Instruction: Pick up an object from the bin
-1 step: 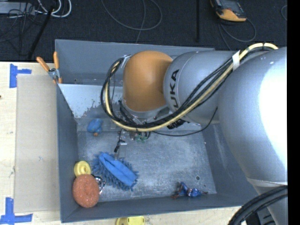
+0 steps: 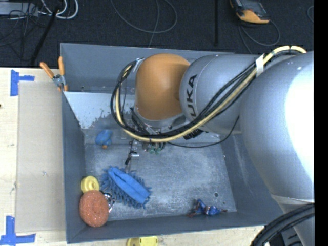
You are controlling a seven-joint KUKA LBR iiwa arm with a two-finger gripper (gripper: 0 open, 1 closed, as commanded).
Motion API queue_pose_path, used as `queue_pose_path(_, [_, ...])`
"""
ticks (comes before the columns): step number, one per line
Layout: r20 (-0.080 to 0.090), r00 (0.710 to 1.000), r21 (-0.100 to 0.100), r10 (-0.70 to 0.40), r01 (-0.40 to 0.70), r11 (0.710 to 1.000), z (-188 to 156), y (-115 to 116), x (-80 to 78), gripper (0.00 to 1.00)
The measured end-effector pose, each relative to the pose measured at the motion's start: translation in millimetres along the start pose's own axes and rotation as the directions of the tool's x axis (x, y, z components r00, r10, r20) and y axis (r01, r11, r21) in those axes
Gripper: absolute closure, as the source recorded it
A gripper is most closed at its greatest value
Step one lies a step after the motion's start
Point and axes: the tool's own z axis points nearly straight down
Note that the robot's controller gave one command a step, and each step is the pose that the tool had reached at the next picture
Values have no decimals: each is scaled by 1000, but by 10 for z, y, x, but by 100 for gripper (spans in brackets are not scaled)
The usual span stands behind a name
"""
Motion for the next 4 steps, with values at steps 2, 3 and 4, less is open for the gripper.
queue_pose_path(2, [-3,988,2,155,-155,988,307,-101,533,0])
queue_pose_path(3, [-1,981,1,194,-194,981,269,-30,867,0])
queue_pose_path(4, [-2,978,1,207,-207,978,607,73,786,0])
